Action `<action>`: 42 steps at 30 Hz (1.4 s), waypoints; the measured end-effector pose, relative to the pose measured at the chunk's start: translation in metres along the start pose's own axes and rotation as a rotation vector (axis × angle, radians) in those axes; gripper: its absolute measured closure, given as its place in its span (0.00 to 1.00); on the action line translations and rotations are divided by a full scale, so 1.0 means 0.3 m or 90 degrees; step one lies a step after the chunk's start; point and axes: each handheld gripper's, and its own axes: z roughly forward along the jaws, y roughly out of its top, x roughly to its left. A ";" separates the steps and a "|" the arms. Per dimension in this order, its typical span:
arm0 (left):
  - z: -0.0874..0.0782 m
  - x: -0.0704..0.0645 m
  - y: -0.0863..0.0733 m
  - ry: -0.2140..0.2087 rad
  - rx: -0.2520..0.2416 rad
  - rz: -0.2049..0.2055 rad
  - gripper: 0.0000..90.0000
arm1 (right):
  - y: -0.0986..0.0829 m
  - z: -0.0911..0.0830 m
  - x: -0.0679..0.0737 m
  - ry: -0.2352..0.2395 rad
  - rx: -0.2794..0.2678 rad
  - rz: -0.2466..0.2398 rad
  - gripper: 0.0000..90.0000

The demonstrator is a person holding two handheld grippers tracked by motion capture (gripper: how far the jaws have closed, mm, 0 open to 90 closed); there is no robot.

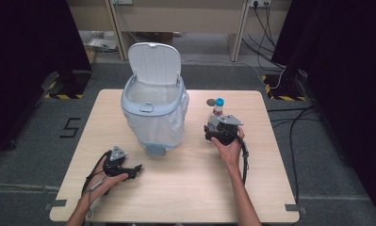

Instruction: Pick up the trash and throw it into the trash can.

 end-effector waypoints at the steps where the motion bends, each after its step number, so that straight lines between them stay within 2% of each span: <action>1: 0.000 0.001 0.000 -0.002 -0.001 -0.002 0.16 | -0.001 0.006 -0.001 0.001 0.002 0.003 0.18; 5: 0.000 0.001 0.000 -0.001 -0.001 -0.001 0.16 | -0.007 0.017 -0.006 0.009 0.000 0.014 0.22; 12: 0.000 0.000 0.000 -0.001 -0.001 -0.001 0.16 | -0.018 0.024 -0.012 0.003 0.002 0.003 0.30; 16: -0.001 0.001 0.000 -0.002 0.001 -0.001 0.16 | -0.024 0.023 -0.016 0.005 -0.009 0.000 0.30; 21: 0.000 0.001 0.000 -0.001 0.000 -0.002 0.16 | -0.023 -0.004 -0.011 -0.006 -0.037 0.016 0.31; 26: 0.000 0.001 0.000 -0.001 -0.001 -0.001 0.16 | 0.055 -0.091 0.004 -0.014 -0.078 -0.012 0.31; 31: 0.000 0.000 0.000 -0.001 -0.002 -0.003 0.16 | 0.150 -0.172 0.025 -0.011 -0.097 -0.030 0.31; 42: 0.000 0.000 0.000 -0.002 -0.002 -0.003 0.16 | 0.299 -0.236 0.032 -0.003 -0.110 -0.034 0.31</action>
